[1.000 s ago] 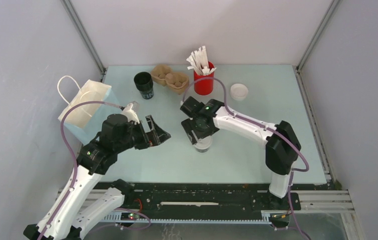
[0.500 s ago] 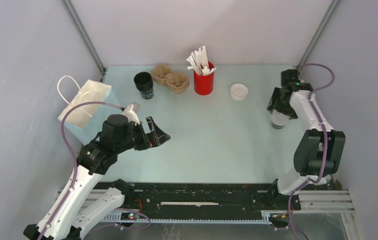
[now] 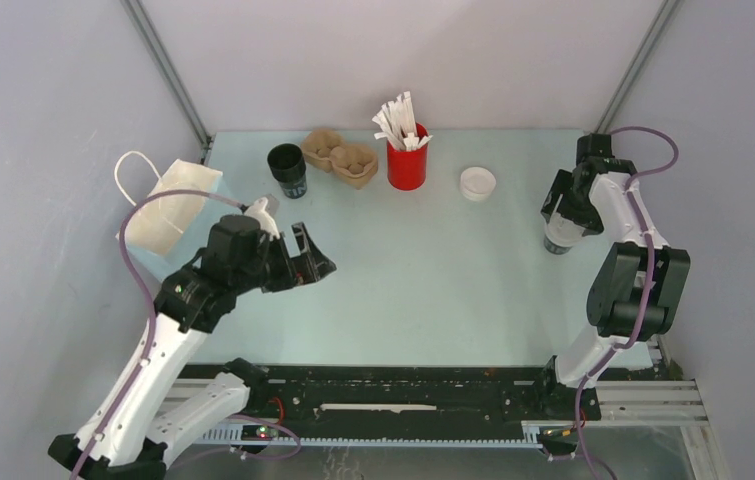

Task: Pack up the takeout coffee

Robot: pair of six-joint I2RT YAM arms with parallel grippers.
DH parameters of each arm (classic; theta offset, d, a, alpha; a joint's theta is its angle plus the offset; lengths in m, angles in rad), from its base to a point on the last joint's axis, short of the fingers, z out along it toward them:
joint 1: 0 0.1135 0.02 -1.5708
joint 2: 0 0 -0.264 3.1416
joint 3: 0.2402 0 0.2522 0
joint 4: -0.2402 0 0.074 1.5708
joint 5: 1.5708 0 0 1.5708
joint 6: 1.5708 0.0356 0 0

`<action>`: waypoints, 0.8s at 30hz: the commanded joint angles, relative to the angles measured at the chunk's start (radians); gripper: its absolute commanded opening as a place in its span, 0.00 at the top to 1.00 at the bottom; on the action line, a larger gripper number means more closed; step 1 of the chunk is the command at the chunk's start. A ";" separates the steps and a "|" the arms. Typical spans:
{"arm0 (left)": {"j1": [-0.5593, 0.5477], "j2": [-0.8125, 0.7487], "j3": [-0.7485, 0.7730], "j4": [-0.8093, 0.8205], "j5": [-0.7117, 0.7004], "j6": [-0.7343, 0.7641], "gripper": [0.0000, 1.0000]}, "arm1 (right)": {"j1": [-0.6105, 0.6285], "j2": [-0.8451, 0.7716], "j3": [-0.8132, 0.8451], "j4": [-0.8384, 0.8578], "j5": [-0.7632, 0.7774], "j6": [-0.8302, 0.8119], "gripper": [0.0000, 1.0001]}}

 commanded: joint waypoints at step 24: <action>0.232 0.817 0.870 0.092 -0.391 0.358 0.04 | 0.355 -0.229 0.132 -0.175 -0.223 0.062 0.00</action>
